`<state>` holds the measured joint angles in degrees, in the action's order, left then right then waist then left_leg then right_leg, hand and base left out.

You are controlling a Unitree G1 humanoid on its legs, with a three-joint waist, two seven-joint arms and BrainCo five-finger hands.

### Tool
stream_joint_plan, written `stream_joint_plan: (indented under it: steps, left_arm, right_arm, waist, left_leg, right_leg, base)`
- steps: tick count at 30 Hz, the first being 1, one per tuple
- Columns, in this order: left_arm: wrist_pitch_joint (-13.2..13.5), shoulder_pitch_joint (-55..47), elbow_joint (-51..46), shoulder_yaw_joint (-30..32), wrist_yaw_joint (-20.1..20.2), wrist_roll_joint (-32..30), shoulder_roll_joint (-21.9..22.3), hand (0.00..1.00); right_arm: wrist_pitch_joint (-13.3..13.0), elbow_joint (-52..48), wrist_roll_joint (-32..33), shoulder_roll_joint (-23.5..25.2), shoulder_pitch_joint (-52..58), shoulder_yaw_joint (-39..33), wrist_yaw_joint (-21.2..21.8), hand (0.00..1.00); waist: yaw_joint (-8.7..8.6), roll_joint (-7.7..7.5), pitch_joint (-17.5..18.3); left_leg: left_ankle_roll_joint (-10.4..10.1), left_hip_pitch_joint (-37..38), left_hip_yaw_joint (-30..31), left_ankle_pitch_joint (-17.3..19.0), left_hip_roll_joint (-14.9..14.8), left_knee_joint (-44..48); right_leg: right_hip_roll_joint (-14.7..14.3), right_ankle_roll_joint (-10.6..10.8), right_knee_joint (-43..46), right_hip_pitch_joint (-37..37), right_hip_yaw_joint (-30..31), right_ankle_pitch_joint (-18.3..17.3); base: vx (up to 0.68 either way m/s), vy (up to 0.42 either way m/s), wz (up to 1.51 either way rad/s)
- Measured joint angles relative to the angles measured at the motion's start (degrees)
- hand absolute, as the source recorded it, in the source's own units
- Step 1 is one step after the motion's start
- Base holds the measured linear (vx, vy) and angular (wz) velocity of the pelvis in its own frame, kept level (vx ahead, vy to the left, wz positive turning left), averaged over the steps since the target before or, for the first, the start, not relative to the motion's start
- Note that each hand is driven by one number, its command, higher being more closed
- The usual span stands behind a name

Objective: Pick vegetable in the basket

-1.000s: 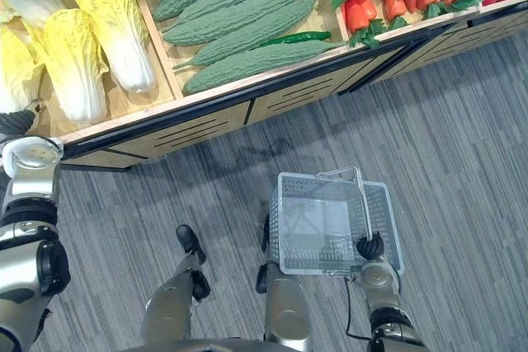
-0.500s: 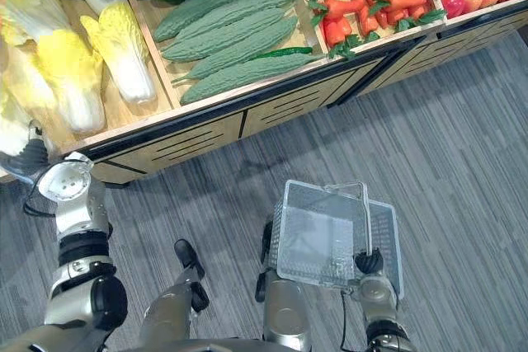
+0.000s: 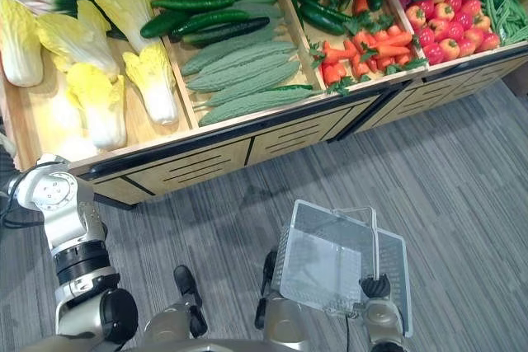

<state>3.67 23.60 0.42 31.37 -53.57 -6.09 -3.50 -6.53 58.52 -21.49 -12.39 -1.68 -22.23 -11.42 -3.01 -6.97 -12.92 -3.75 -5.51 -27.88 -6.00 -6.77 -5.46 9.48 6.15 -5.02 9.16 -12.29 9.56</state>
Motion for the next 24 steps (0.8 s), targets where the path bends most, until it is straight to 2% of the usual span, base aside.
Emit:
stream_joint_plan:
  steps: [2, 5, 8, 10, 12, 13, 17, 19, 22, 24]
  left_arm:
    - [0.01, -2.08, -1.86, -4.05, 1.35, -3.71, -0.15, 1.0]
    - [0.68, -4.47, -2.26, -10.53, 5.74, -6.35, -1.14, 1.0]
    - [1.68, -7.02, -3.8, -16.45, 10.24, -6.47, -1.85, 1.0]
    - [3.95, -10.39, -4.41, -22.02, 13.58, -8.23, -3.62, 1.0]
    - [5.12, -11.79, -4.78, -24.42, 15.97, -8.74, -4.99, 1.0]
    - [6.28, -12.9, -5.33, -26.72, 18.56, -8.93, -6.27, 1.0]
    - [10.1, -15.07, -6.37, -33.75, 24.82, -10.62, -9.66, 1.0]
    - [12.09, -15.29, -6.34, -36.36, 28.37, -10.54, -12.06, 1.0]
    - [13.96, -16.71, -6.32, -38.47, 30.96, -10.36, -15.24, 1.0]
    - [15.02, -16.82, -5.79, -42.48, 33.54, -9.87, -18.71, 1.0]
  right_arm:
    - [-0.01, -0.09, 0.0, -0.03, 0.57, 0.08, 0.08, 1.0]
    - [-0.04, -1.93, -0.99, -1.44, 1.49, 0.89, 0.62, 1.0]
    - [-0.02, -4.2, -1.11, -6.19, 1.54, 4.23, 0.83, 1.0]
    - [-0.07, -7.16, -2.38, -11.14, 1.94, 8.14, 1.83, 1.0]
    - [-0.19, -9.22, -3.19, -13.22, 1.86, 10.32, 2.35, 1.0]
    - [-0.39, -11.55, -3.43, -14.86, 1.51, 12.74, 3.05, 1.0]
    - [-2.63, -18.9, -4.97, -19.2, 1.51, 20.04, 5.22, 1.0]
    - [-4.9, -22.53, -4.98, -23.02, 0.78, 24.47, 7.34, 1.0]
    - [-6.48, -24.58, -4.98, -26.03, -1.44, 27.95, 9.01, 1.0]
    - [-6.8, -26.22, -4.9, -28.1, -3.52, 31.13, 9.48, 1.0]
  waist:
    - [0.05, 0.21, 1.05]
    - [0.04, 0.9, 3.13]
    - [-0.08, 2.12, 4.53]
    - [-0.41, 3.37, 6.24]
    - [-0.82, 3.84, 7.05]
    - [-1.3, 4.08, 7.25]
    - [-1.8, 4.34, 8.15]
    - [-2.08, 4.62, 8.55]
    - [-3.07, 5.14, 9.2]
    - [-3.04, 5.23, 9.3]
  left_leg:
    - [-0.17, 0.75, -0.09, 0.14, 0.06, -0.03]
    - [-0.4, 1.76, -1.23, 0.4, 0.18, -0.09]
    - [-0.51, 3.8, -3.54, 1.19, 0.39, -0.4]
    - [-0.75, 4.86, -6.17, 1.84, 0.53, -0.42]
    - [-1.03, 5.13, -7.4, 2.14, 0.63, -0.42]
    - [-1.16, 6.03, -8.58, 2.37, 0.71, -0.42]
    - [-1.86, 8.7, -13.58, 3.59, 0.66, -0.39]
    - [-2.13, 10.56, -16.86, 3.99, 0.95, -0.32]
    - [-2.8, 12.63, -20.0, 4.87, 1.01, -0.17]
    - [-3.24, 14.72, -23.53, 5.78, 1.07, -0.09]
  right_leg:
    - [0.07, 0.07, 0.05, -0.6, 0.11, -0.06]
    - [0.16, 0.12, 0.2, -0.79, 1.0, -0.09]
    - [0.31, 0.85, 0.2, -1.24, 3.39, -0.58]
    - [0.36, 1.22, 0.26, -0.57, 5.91, -0.61]
    - [0.33, 1.71, 0.18, -0.14, 7.09, -0.29]
    - [0.15, 1.87, 0.19, -0.15, 8.42, -0.16]
    - [-0.87, 2.12, 0.26, 0.53, 13.16, 0.04]
    - [-1.52, 2.39, 0.22, 0.66, 16.38, 0.29]
    - [-2.41, 2.29, 0.22, 0.65, 19.73, 0.67]
    - [-3.38, 2.21, 0.06, 0.66, 23.46, 1.28]
  base:
    - [0.0, 0.001, -0.02]
    - [0.01, -0.001, -0.19]
    - [0.0, -0.008, -0.35]
    - [0.03, -0.011, -0.56]
    - [0.03, -0.01, -0.47]
    - [0.03, -0.021, -0.51]
    - [0.03, -0.031, -0.66]
    - [0.04, -0.026, -0.73]
    - [0.05, -0.018, -0.75]
    - [0.05, -0.022, -0.82]
